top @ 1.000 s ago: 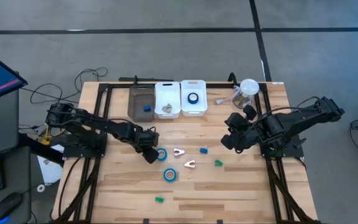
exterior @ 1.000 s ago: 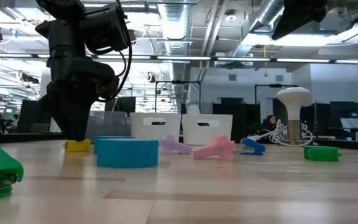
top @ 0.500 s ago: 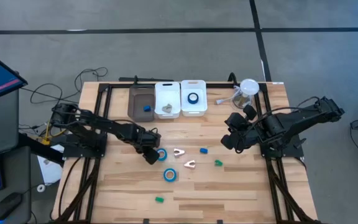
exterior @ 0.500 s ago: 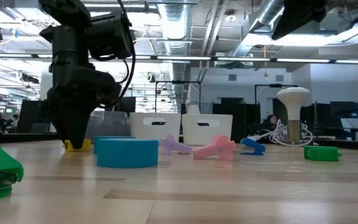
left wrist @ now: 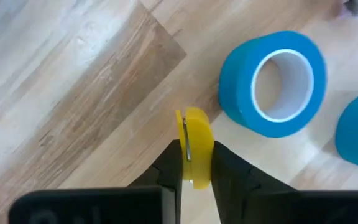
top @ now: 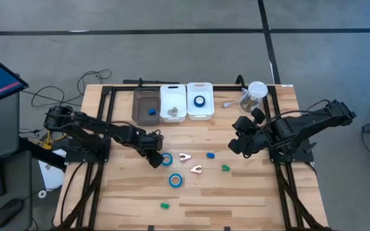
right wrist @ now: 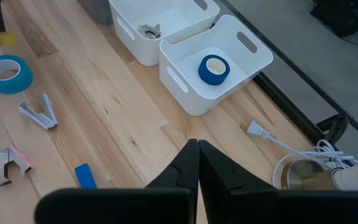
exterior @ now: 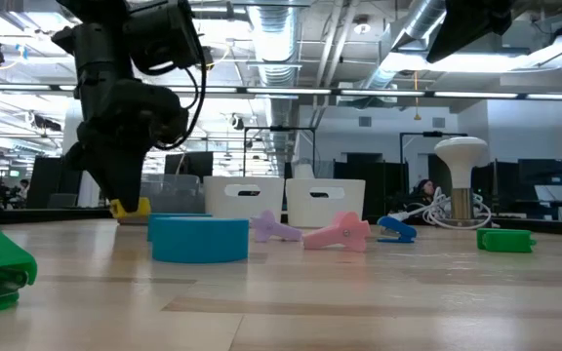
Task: Pick and place Stapler, Stapler remover, tape
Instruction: Put the yellow stapler into the black bin
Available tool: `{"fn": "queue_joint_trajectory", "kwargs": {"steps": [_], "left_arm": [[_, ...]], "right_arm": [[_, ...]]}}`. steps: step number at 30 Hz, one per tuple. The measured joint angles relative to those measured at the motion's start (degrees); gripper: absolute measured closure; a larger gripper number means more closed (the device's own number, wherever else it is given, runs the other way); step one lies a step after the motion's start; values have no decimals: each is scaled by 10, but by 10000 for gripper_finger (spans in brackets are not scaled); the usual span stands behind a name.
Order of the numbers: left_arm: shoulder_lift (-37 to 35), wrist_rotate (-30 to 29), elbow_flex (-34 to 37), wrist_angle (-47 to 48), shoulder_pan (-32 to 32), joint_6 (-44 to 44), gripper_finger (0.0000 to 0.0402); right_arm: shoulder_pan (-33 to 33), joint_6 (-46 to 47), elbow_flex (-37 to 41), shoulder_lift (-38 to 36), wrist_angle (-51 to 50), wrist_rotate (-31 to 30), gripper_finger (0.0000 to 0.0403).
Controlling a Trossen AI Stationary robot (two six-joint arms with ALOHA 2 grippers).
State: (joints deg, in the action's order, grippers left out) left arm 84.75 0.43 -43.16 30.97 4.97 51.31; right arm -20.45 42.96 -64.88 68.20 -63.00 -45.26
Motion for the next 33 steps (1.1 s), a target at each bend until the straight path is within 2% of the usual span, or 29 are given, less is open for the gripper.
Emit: {"fn": "queue_joint_trajectory", "kwargs": {"steps": [5, 14, 33], "left_arm": [[-14, -4, 0, 1, -3, -14, 333], [-60, -15, -1, 6, -45, -48, 344], [-228, -60, -1, 12, -230, -176, 341]], "right_arm": [[0, 0, 0, 0, -1, 0, 403], [0, 0, 0, 0, -6, 0, 403], [0, 0, 0, 0, -13, 0, 403]]}}
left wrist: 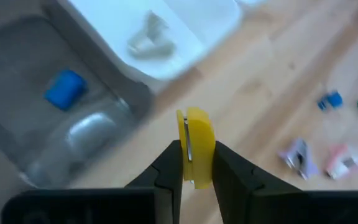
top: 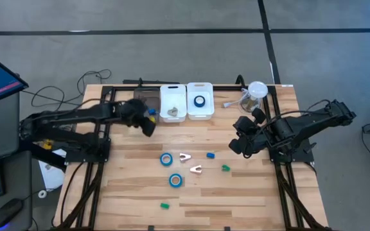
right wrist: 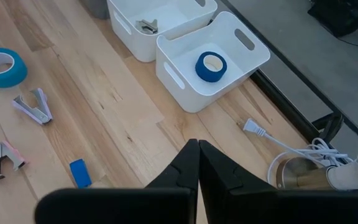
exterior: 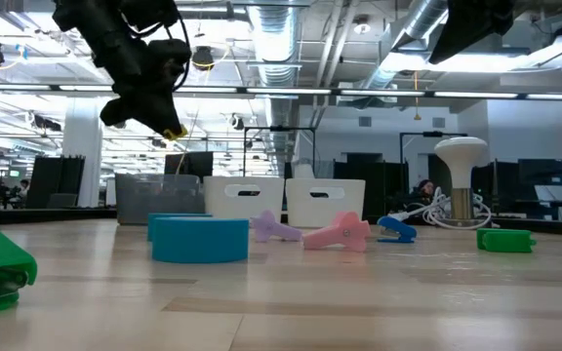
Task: Pick and place Stapler, Stapler remover, tape
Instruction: Put the yellow stapler into the black bin
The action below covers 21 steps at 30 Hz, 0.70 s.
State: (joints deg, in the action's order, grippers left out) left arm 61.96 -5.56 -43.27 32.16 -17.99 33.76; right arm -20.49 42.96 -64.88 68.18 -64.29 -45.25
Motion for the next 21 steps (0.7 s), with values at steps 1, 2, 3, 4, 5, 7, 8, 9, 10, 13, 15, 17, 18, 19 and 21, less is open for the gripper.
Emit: {"fn": "queue_joint_trajectory", "kwargs": {"steps": [1, 2, 3, 4, 5, 7, 8, 9, 10, 13, 15, 17, 18, 19, 21], "left_arm": [[-3, 0, 0, 0, -15, -9, 341], [-5, 0, 0, 0, -30, -18, 341], [-6, 0, 0, 0, -46, -26, 341], [-6, 0, 0, 0, -61, -38, 341], [-6, -1, 0, 0, -77, -49, 341], [-1, -6, 0, -1, -105, -68, 341], [3, -8, 0, -1, -119, -76, 341], [6, -9, 0, 0, -133, -86, 341], [10, -9, 0, -1, -146, -96, 341], [25, -9, 0, -1, -181, -117, 341], [36, -10, 0, -2, -198, -128, 341], [47, -14, 0, -2, -209, -130, 341], [54, -13, 0, -2, -213, -135, 340], [61, -13, 0, -2, -215, -141, 340], [73, -13, 0, -3, -217, -153, 340]], "right_arm": [[0, 0, 0, 0, 0, 0, 403], [0, 0, 0, 0, 0, 0, 403], [0, 0, 0, 0, 0, 0, 403], [0, 0, 0, 0, 0, 0, 403], [0, 0, 0, 0, 0, 0, 403], [0, 0, 0, 0, 0, 0, 403], [0, 0, 0, 0, 0, 0, 403], [0, 0, 0, 0, 0, 0, 403], [0, 0, 0, 0, 0, 0, 403], [0, 0, 0, 0, -1, 0, 403], [0, 0, 0, 0, -2, 0, 403], [0, 0, 0, 0, -4, 0, 403], [0, 0, 0, 0, -5, 0, 403], [0, 0, 0, 0, -6, 0, 403], [0, 0, 0, 0, -7, 0, 403]]}}
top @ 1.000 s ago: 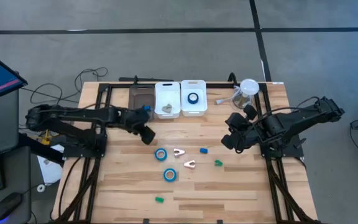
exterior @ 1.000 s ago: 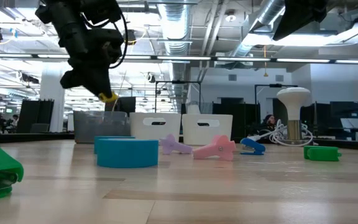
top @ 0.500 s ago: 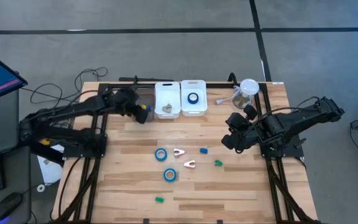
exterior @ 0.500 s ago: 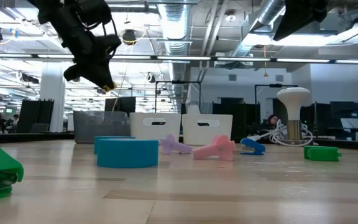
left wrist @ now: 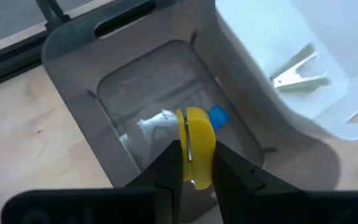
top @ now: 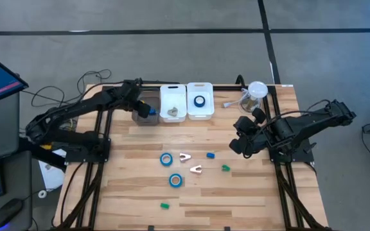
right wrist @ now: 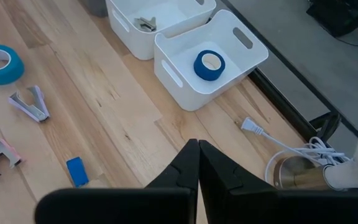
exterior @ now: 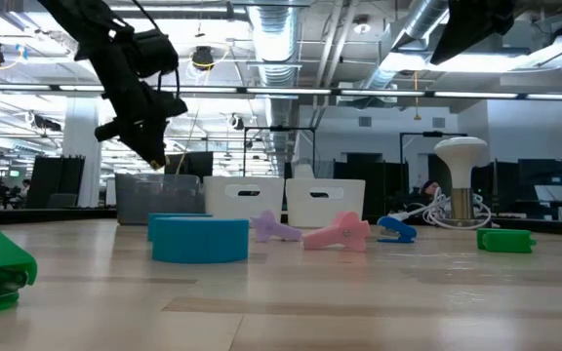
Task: Pick and place Stapler, Stapler remover, tape
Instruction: Put the yellow stapler into the black bin, then put the top light blue tape into the right white bin
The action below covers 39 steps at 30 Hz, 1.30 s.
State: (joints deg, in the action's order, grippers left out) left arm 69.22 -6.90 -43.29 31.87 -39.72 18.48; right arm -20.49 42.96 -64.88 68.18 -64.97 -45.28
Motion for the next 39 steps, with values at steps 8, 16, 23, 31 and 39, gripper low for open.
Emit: {"fn": "queue_joint_trajectory", "kwargs": {"steps": [8, 16, 23, 31, 39], "left_arm": [[59, 0, 0, -3, 0, -7, 306], [113, 0, 0, -13, 0, -7, 244], [128, 15, 0, -17, 4, 3, 233], [54, 23, 0, -20, 26, -14, 263], [-57, 17, 0, -22, 109, -46, 305]], "right_arm": [[0, 0, 0, 0, -3, 0, 403], [0, 0, 0, 0, -7, 0, 403], [0, 0, 0, 0, -7, 0, 403], [0, 1, 0, 0, -7, 0, 403], [0, 0, 0, 0, -7, 0, 403]]}}
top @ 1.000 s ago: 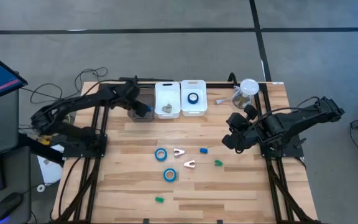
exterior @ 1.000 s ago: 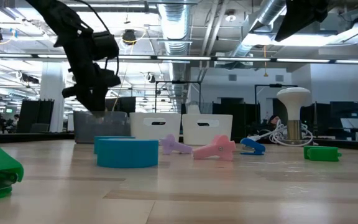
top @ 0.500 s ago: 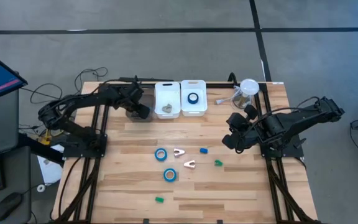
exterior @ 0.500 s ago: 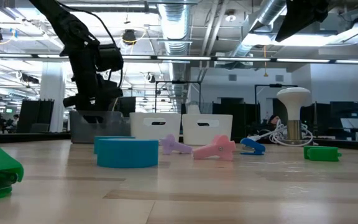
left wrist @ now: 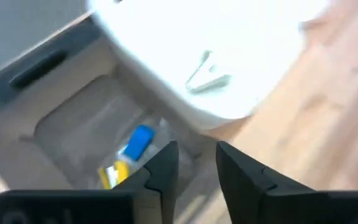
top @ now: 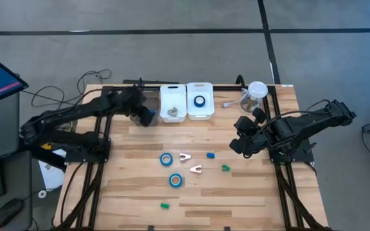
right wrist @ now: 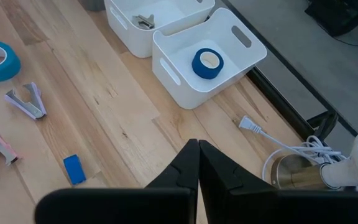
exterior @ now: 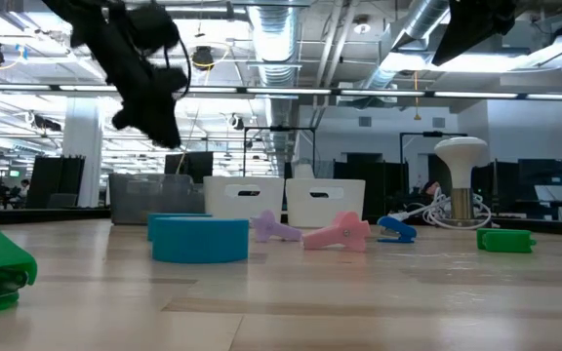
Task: Pick and place Stapler, Stapler remover, tape
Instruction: Put the top light blue tape into the right white bin
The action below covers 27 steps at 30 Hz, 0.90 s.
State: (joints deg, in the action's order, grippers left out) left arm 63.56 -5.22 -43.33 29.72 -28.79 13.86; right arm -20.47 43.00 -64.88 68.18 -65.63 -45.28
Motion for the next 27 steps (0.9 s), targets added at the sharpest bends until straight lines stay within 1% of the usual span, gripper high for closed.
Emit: {"fn": "queue_joint_trajectory", "kwargs": {"steps": [6, 10, 13, 16, 19, 24, 27], "left_arm": [[-39, -43, 0, 2, 126, -22, 349], [-45, -52, 0, 5, 222, -62, 376], [-46, -60, 0, 5, 289, -76, 388], [-46, -95, -8, 7, 345, -76, 394], [-46, -128, -36, 4, 382, -76, 397], [-42, -133, -91, 5, 401, -76, 398], [-28, -137, -114, 26, 407, -76, 398]], "right_arm": [[0, 0, 0, 0, 0, 0, 403], [0, 0, 0, 0, 0, 0, 403], [0, 0, 0, 0, 0, 0, 403], [0, 0, 0, 0, 0, 0, 403], [0, 0, 0, 0, 0, 0, 403], [0, 0, 0, 0, 0, 1, 403], [0, 1, 0, 0, 0, 2, 403]]}}
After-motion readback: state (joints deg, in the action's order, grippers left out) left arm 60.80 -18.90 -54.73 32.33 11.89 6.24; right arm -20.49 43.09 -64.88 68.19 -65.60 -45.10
